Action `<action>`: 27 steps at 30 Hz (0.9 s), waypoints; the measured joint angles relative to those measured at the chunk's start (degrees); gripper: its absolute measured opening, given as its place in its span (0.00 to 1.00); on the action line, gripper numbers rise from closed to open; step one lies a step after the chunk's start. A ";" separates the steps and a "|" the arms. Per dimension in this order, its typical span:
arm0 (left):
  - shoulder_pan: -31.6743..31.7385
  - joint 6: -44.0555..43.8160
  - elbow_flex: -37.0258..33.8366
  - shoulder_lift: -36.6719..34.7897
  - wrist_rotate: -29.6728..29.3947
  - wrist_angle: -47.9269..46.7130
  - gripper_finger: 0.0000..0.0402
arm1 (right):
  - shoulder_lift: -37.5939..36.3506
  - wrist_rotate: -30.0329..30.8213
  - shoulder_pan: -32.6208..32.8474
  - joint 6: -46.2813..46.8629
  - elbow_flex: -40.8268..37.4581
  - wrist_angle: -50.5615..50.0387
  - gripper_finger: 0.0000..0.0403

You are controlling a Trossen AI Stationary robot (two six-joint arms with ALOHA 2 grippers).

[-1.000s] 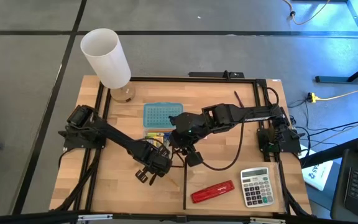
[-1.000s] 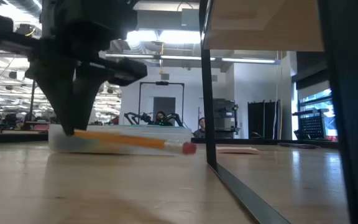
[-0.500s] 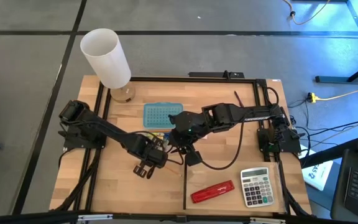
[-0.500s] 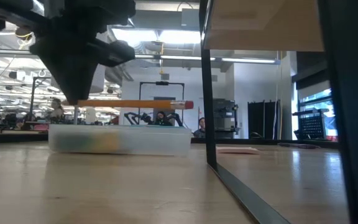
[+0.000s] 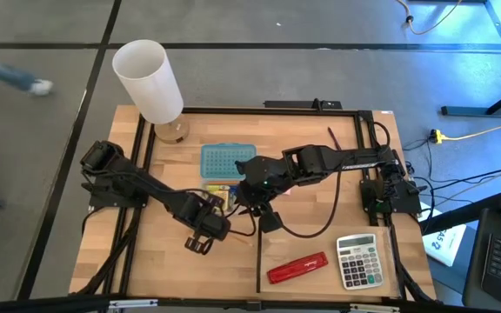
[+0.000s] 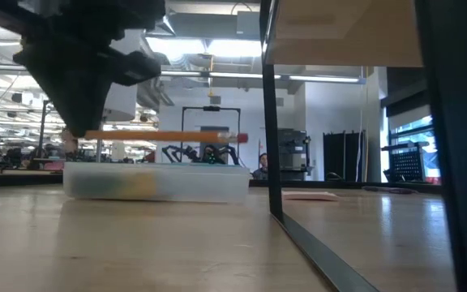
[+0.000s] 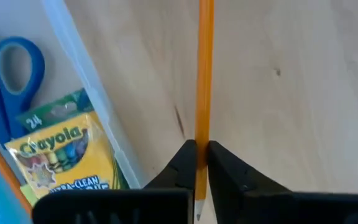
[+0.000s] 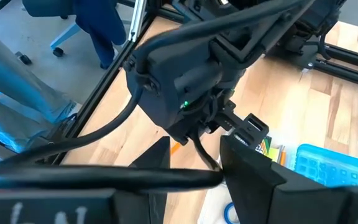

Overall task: Pack school essentials
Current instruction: Put the orange pencil into the blue supply box

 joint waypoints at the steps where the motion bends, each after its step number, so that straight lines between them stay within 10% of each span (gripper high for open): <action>1: -0.17 -0.66 -0.44 0.03 0.00 0.37 0.04 | 0.00 0.01 0.00 0.00 0.00 0.00 0.35; 27: -10.97 -17.88 -4.18 0.09 -1.78 0.60 0.04 | 0.00 0.03 0.00 0.00 0.00 0.20 0.35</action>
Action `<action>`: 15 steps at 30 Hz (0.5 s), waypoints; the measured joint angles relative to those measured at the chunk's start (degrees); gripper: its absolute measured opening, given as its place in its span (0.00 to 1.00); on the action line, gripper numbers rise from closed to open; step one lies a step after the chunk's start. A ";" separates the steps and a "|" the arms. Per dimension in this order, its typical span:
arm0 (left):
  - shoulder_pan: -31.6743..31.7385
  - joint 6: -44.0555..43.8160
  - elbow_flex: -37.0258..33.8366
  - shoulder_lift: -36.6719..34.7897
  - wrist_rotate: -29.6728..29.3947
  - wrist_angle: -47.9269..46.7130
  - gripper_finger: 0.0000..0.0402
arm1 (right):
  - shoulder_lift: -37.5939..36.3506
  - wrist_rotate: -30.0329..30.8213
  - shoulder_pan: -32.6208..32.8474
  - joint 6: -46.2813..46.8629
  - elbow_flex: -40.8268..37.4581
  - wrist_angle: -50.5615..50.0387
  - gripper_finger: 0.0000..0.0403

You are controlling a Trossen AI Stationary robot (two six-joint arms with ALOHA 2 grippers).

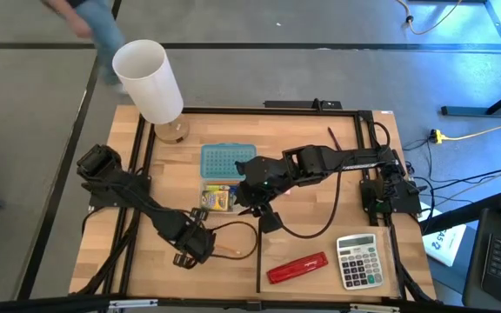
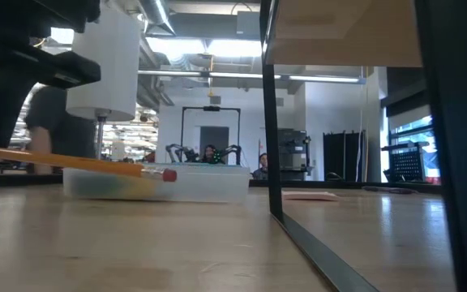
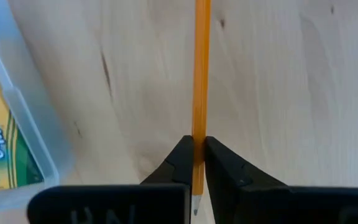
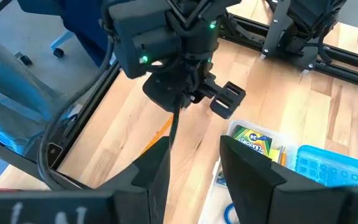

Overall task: Pack school essentials
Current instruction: Put the orange pencil into the blue supply box

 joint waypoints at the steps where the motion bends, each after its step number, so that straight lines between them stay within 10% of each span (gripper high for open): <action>1: -0.29 -0.80 0.00 0.00 -0.54 -0.02 0.04 | 0.00 0.00 0.00 0.00 0.00 0.00 0.35; 15: -1.08 -7.30 -0.02 -2.34 -3.92 -4.34 0.04 | 0.00 0.00 0.00 0.00 0.00 -0.02 0.35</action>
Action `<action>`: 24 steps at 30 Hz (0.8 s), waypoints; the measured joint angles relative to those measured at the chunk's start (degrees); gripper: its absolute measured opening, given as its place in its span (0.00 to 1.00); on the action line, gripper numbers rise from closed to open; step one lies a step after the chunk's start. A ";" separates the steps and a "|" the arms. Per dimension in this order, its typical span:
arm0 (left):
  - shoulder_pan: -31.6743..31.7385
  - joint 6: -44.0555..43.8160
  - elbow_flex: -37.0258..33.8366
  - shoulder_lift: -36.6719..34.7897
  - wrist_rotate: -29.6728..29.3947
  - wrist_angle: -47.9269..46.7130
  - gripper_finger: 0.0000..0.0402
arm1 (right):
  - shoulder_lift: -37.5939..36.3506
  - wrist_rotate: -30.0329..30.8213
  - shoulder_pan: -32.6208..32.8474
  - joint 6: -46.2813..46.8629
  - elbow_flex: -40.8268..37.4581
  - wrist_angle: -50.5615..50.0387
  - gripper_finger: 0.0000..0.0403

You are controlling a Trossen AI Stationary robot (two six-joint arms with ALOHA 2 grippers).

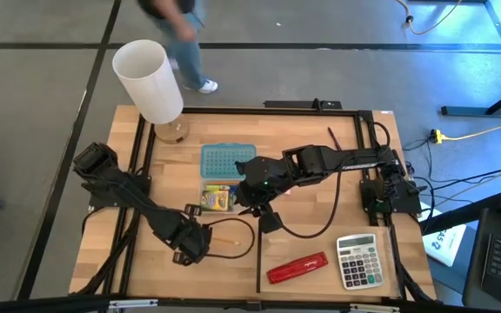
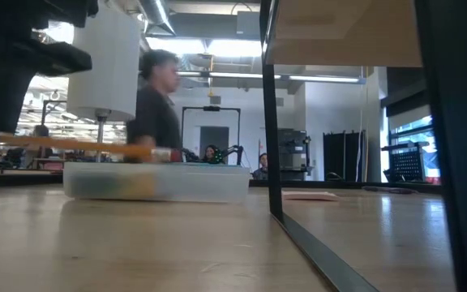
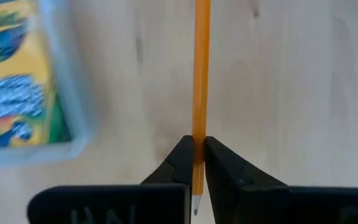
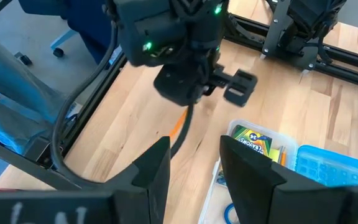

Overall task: Pack school essentials
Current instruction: Put the orange pencil into the blue supply box

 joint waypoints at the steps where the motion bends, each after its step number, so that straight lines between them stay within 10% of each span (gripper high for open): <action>1: 0.00 -0.36 0.00 -0.74 -0.27 -0.96 0.04 | 0.00 0.00 0.00 0.00 0.00 -0.02 0.35; 24: 7.52 1.65 -1.24 -8.30 -3.79 -4.91 0.04 | 0.00 0.02 0.00 0.00 0.00 0.13 0.35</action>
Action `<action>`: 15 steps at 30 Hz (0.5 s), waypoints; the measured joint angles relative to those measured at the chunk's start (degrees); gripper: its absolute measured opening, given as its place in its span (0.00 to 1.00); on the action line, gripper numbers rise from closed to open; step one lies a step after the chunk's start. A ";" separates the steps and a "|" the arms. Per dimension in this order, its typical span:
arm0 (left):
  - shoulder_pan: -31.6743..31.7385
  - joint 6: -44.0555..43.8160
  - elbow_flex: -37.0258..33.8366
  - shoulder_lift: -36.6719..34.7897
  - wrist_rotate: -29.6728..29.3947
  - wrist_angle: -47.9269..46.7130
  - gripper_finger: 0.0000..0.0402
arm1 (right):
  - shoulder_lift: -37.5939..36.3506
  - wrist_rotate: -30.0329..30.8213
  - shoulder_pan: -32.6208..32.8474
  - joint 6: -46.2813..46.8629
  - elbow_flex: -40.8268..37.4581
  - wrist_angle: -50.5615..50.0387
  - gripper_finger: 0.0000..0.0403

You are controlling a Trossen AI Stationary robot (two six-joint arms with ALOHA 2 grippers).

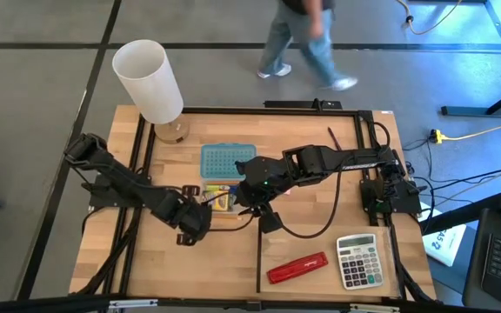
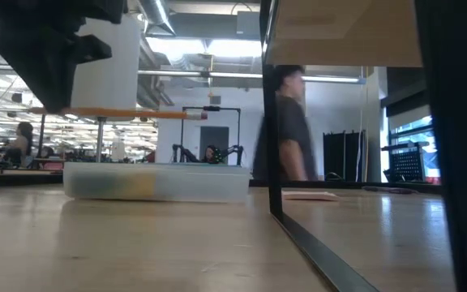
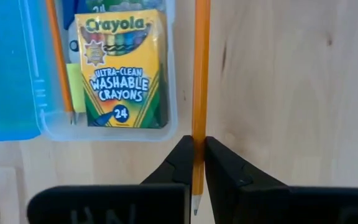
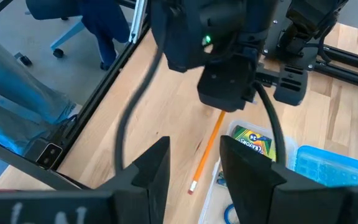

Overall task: Pack school essentials
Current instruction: Put the orange pencil into the blue supply box

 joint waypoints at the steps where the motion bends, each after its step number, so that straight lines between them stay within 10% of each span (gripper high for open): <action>1: 0.36 0.62 -0.44 0.00 0.43 0.29 0.04 | 0.00 -0.02 0.00 0.00 0.00 0.00 0.35; 15: 7.81 8.73 -1.32 0.02 2.08 1.94 0.04 | 0.00 0.08 -0.15 1.41 0.00 -1.24 0.35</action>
